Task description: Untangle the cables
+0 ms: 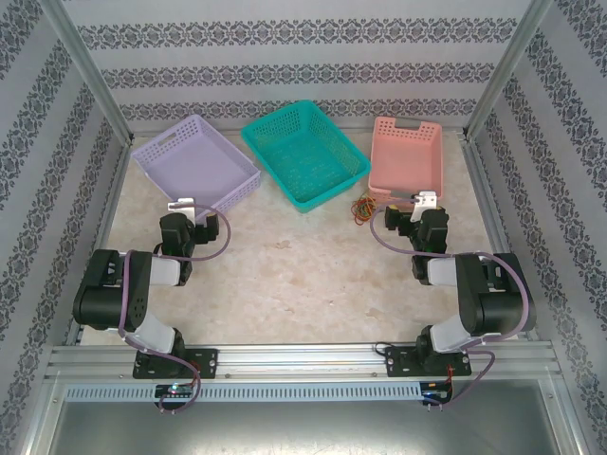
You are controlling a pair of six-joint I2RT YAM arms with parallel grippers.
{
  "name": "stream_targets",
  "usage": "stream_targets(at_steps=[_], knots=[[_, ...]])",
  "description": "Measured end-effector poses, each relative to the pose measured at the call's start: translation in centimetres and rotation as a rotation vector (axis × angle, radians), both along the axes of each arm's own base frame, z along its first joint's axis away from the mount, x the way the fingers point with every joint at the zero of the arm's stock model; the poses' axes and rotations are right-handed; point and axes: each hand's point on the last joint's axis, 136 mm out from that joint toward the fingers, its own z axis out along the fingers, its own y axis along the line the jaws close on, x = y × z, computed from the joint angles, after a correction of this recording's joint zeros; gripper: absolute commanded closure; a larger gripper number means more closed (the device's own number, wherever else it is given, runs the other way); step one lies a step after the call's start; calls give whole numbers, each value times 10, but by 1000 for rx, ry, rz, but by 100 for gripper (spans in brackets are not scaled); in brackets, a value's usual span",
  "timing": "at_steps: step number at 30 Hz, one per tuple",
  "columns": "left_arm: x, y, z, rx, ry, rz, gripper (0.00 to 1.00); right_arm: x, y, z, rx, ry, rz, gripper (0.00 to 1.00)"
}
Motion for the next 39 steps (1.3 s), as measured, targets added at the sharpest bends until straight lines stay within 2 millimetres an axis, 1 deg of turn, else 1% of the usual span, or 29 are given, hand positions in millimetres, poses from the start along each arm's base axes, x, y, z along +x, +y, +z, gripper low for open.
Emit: stream_targets(at_steps=[22, 25, 26, 27, 28, 29, 30, 31, 32, 33, 34, 35, 36, 37, 38, 39], knots=[[0, 0, 0, 0, 0, 0, 0, -1, 0, 2, 0, -8, 2, 2], [0, 0, 0, 0, -1, 1, 1, -17, 5, 14, -9, -42, 8, 2], [0, 1, 3, 4, -6, 8, 0, -23, 8, 26, -22, -64, 6, 2], [-3, 4, 8, 15, -6, 29, 0, -28, 14, 43, -32, -98, 6, 2], [-7, 6, 17, 24, -12, 53, 0, -33, 21, 64, -37, -141, 8, 2], [-12, 8, 32, 25, -31, 81, 0, -38, 29, 91, -16, -188, 7, 2], [-18, 10, 57, 17, -85, 113, 0, -43, 34, 122, 52, -228, -3, 2], [-21, 13, 82, 9, -145, 140, 0, -49, 36, 149, 124, -249, -19, 2], [-26, 18, 116, -24, -219, 189, 1, -57, 30, 183, 227, -278, -65, 2], [-30, 25, 143, -81, -259, 254, 1, -67, 21, 216, 353, -334, -119, 2], [-32, 30, 163, -128, -275, 303, 1, -76, 13, 233, 434, -371, -144, 2], [-34, 35, 187, -211, -271, 365, 1, -84, 5, 246, 517, -394, -170, 2], [-35, 37, 209, -294, -263, 414, 1, -88, -1, 244, 575, -373, -202, 4], [-36, 37, 225, -357, -257, 440, 0, -87, -5, 234, 615, -322, -238, 13], [-38, 34, 239, -435, -254, 451, 0, -84, -2, 215, 649, -230, -270, 19], [-40, 29, 244, -497, -237, 450, 0, -80, 5, 194, 674, -130, -287, 23]])
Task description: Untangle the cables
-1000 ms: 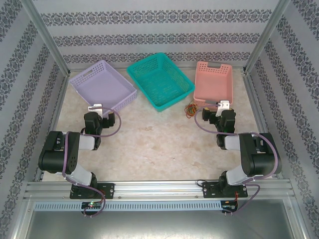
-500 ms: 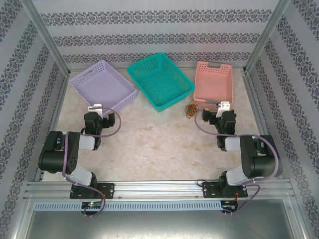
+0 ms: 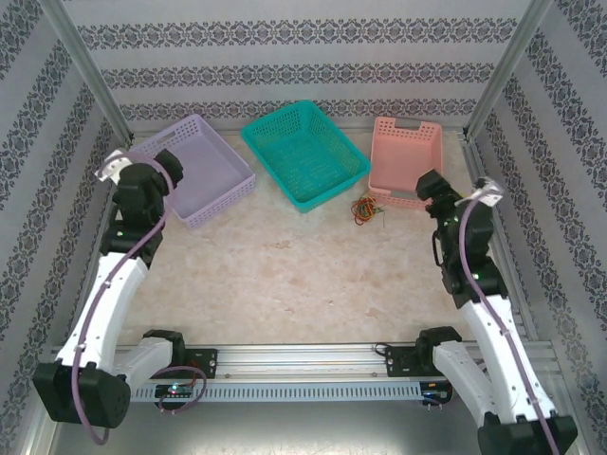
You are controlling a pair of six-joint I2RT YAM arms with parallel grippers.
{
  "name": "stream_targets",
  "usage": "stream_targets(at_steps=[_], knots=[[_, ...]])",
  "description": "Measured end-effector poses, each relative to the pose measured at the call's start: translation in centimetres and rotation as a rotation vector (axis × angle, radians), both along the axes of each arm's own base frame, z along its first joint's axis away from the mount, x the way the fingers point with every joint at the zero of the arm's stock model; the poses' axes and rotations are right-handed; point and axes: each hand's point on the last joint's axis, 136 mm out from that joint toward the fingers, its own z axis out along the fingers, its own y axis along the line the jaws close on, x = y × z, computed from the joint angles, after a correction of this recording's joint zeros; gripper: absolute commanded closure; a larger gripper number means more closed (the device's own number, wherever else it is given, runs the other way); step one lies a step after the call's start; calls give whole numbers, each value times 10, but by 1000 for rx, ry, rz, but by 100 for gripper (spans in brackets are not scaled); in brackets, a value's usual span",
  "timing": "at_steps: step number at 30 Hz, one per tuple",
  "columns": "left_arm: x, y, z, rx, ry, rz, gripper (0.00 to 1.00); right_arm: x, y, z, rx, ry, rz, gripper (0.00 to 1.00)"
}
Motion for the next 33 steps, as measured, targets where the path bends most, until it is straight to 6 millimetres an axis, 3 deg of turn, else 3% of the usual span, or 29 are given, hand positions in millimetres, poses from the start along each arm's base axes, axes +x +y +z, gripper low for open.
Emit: stream_targets(at_steps=[2, 4, 7, 10, 14, 18, 23, 27, 30, 33], knots=[[-6, -18, -13, -107, 50, -37, 7, 4, 21, -45, 70, 188, 58, 26], [-11, -53, -40, -182, 138, -124, 13, 4, 41, -87, 142, 348, 109, 28], [-21, -131, -84, -256, 308, -324, 19, 0, 73, -137, 247, 516, 191, 26], [-38, -200, -112, -277, 430, -509, 24, 7, 94, -164, 289, 595, 252, 26], [-68, -260, -133, -270, 526, -678, 27, 30, 104, -181, 336, 587, 286, 27], [-81, -279, -136, -291, 542, -741, 30, 50, 98, -205, 368, 599, 255, 32], [-82, -281, -133, -298, 534, -748, 30, 58, 95, -229, 372, 648, 231, 35], [-84, -279, -123, -308, 507, -756, 30, 79, 99, -234, 373, 640, 239, 46], [-86, -277, -115, -316, 484, -763, 31, 91, 102, -239, 370, 634, 249, 62], [-88, -276, -111, -320, 473, -767, 31, 96, 104, -241, 358, 634, 263, 94]])
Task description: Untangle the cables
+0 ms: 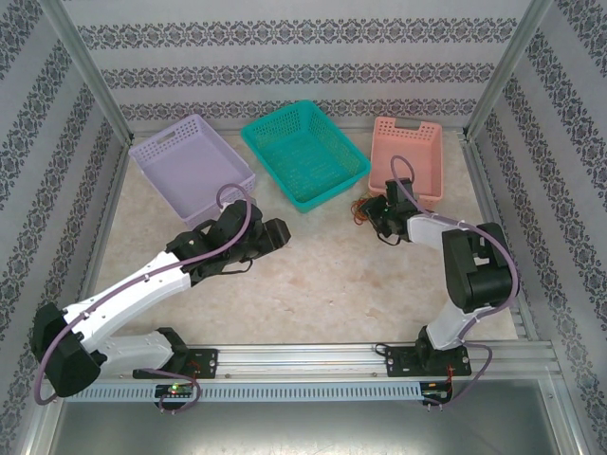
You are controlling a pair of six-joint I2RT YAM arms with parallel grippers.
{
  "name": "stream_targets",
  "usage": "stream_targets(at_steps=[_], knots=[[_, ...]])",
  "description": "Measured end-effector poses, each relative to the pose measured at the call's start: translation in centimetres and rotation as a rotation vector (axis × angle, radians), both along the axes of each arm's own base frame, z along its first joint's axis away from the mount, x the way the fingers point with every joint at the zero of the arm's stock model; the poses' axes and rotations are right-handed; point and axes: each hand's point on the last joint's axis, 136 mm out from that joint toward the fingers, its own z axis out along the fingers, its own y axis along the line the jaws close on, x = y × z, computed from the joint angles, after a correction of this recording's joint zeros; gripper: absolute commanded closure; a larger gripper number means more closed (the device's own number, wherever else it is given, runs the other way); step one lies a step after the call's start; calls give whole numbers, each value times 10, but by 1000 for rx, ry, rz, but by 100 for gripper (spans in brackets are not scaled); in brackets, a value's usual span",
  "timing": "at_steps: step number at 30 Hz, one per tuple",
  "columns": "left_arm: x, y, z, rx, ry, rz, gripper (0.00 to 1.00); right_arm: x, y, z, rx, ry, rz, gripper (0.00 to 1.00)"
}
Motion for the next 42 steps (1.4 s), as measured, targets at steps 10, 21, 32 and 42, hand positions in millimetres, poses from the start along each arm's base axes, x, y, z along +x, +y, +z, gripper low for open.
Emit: stream_targets(at_steps=[10, 21, 32, 42], knots=[[-2, -3, -3, 7, 28, -15, 31, -32, 56, 42, 34, -20, 177, 100], [-4, -56, -94, 95, 336, -152, 25, -148, 159, 45, 121, 74, 566, 100], [-6, -56, -133, 171, 392, -158, 95, -167, 171, 17, 138, 181, 674, 100], [7, -26, -114, 160, 274, -64, 100, -162, 153, 34, 203, 154, 682, 100]])
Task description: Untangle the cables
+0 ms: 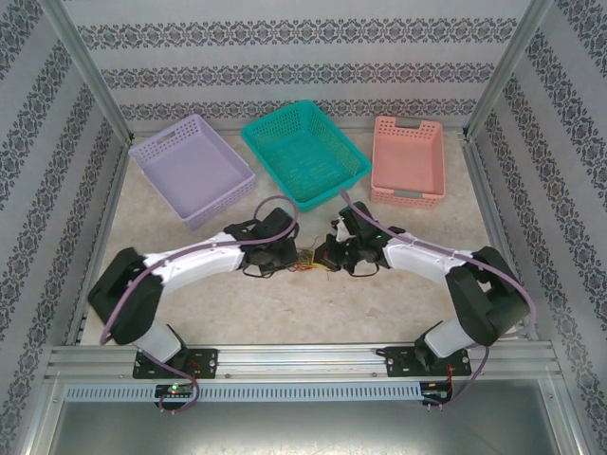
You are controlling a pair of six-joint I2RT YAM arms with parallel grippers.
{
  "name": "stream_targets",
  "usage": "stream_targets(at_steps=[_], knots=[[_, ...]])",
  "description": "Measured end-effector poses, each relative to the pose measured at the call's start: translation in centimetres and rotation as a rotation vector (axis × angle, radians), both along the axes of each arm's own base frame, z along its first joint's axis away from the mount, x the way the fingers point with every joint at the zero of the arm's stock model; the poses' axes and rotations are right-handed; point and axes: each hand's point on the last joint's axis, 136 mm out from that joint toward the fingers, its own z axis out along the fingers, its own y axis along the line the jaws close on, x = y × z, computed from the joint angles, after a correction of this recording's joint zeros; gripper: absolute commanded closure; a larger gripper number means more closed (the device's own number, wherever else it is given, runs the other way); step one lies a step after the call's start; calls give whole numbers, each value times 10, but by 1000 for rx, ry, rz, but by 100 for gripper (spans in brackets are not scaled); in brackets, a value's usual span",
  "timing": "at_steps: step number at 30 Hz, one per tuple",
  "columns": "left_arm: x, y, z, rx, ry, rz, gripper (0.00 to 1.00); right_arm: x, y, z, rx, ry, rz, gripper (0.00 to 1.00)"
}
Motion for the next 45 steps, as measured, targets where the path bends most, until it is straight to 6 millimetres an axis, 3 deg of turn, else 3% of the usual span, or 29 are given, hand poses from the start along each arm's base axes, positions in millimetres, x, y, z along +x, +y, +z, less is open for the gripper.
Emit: stream_targets(at_steps=[4, 11, 14, 17, 19, 23, 28, 32, 36, 39, 42, 45], knots=[[4, 20, 20, -42, -45, 64, 100, 3, -13, 11, 6, -30, -10, 100], [-9, 54, 6, 54, -7, 130, 100, -14, -31, -9, -107, 36, 1, 100], [-11, 58, 9, 55, -6, 134, 96, -18, -34, -11, -123, 48, 6, 100], [-10, 46, 13, -15, 7, 117, 57, -17, -31, -6, -127, 36, 27, 100], [-8, 29, 15, -95, 24, 99, 51, -15, -24, 1, -122, -2, 67, 100], [2, -12, 11, -192, 98, 36, 48, -18, -5, 10, -115, -86, 180, 100], [16, -45, 20, -233, 111, -36, 54, -24, -2, 4, -130, -104, 244, 100], [13, -50, 20, -244, 130, -63, 58, -24, -2, 4, -132, -111, 257, 100], [5, -58, 6, -233, 173, -93, 66, -25, -1, 3, -132, -110, 260, 100], [2, -64, -5, -205, 200, -105, 76, -30, -2, 0, -141, -91, 268, 100], [1, -65, -12, -177, 214, -109, 100, -31, -2, 0, -144, -86, 271, 100], [-4, -57, -18, -111, 216, -111, 100, -31, -2, 0, -143, -88, 270, 100]])
